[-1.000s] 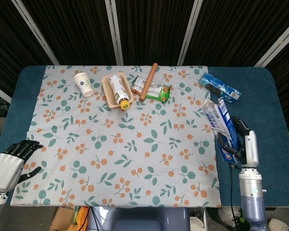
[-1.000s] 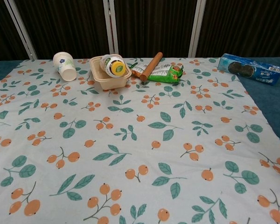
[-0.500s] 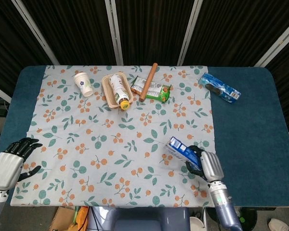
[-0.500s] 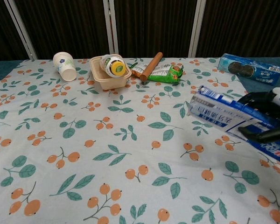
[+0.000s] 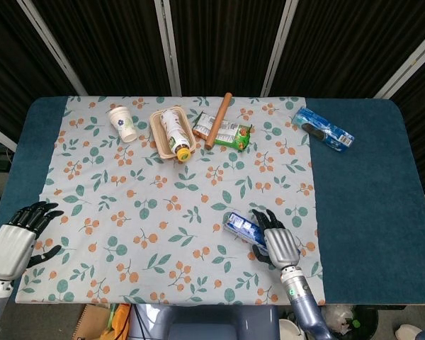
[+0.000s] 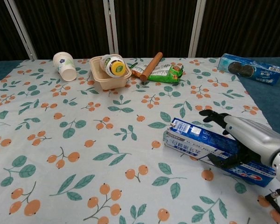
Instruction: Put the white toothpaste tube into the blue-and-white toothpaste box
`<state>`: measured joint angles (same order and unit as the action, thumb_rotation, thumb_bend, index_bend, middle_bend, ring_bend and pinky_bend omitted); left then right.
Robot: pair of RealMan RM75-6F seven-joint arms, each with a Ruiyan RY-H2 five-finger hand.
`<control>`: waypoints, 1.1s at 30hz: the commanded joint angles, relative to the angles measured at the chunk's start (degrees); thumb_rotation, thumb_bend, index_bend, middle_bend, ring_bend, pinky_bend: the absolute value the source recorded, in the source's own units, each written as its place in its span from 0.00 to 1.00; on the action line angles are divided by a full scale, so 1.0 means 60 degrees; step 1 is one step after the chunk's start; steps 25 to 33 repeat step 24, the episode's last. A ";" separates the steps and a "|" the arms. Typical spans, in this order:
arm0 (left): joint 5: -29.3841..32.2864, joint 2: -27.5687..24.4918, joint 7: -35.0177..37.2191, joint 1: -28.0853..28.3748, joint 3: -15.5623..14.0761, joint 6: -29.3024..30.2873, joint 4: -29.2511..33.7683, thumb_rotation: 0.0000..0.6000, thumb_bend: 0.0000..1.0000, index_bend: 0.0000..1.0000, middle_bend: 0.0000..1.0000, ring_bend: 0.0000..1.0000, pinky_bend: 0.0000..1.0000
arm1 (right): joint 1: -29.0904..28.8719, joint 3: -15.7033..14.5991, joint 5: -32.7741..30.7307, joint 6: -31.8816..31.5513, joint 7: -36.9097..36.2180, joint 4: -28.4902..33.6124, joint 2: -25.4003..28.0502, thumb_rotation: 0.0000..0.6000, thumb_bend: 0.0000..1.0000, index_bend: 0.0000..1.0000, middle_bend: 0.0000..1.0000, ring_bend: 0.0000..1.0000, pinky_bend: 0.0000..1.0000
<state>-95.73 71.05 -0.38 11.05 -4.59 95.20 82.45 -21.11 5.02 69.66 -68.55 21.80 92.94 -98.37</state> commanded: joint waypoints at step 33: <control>0.0243 -0.0548 -0.1379 -0.0775 -0.0023 -0.0136 0.1106 1.00 0.04 0.05 0.01 0.03 0.08 | 0.2262 -0.1778 0.3421 -0.3850 -0.0547 -0.0273 0.5416 1.00 0.43 0.00 0.00 0.00 0.06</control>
